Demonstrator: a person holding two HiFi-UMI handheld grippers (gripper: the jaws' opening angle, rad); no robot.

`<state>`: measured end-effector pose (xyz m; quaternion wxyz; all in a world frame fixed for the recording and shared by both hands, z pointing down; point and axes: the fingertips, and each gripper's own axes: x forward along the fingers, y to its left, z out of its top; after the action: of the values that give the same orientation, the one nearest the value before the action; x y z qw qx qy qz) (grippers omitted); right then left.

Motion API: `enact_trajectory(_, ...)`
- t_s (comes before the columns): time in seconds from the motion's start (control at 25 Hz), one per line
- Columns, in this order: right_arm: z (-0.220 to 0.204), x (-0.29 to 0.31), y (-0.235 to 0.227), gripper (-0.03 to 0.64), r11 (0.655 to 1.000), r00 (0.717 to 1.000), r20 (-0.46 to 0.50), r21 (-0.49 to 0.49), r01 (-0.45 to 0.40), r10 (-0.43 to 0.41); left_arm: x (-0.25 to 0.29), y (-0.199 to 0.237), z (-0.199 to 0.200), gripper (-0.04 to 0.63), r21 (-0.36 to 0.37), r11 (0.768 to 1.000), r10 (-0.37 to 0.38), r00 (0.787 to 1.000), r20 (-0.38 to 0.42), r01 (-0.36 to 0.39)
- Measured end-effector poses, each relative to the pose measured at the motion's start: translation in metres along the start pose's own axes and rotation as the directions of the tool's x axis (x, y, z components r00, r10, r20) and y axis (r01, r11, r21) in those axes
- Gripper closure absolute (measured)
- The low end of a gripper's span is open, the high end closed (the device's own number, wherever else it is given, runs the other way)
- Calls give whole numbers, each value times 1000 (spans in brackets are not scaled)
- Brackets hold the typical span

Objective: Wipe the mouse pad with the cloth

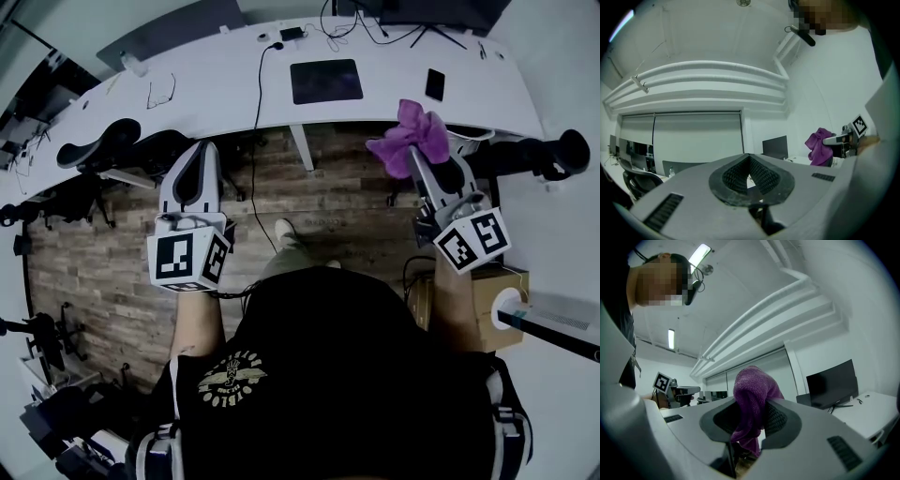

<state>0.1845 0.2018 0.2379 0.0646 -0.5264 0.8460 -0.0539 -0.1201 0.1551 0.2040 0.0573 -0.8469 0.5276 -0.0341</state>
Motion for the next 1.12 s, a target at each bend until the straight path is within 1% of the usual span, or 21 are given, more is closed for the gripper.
enact_trajectory(0.12, -6, 1, -5, 505, 1000, 1000, 0, 9, 16, -16, 8, -1, -6, 594, -8, 1000, -11, 1000, -4, 11)
enact_trajectory(0.4, -9, 6, -15, 505, 999, 998, -19, -3, 52, -52, 36, 0, -14, 594, -82, 995, -51, 998, 22, 53)
enact_trajectory(0.56, -8, 14, -26, 505, 997, 997, -29, -8, 77, -77, 56, -1, -19, 594, -102, 991, -81, 996, 21, 83)
enact_trajectory(0.8, -9, 43, -38, 505, 997, 996, -34, -2, 83, -83, 85, 16, -27, 593, -103, 991, -88, 996, 4, 88)
enact_trajectory(1.0, -9, 75, -47, 505, 997, 996, -43, 4, 76, -76, 112, 33, -35, 594, -53, 995, -84, 996, -31, 83)
enact_trajectory(1.12, -13, 95, -52, 505, 998, 996, -54, 10, 65, -64, 129, 41, -42, 593, -55, 995, -86, 995, -49, 83)
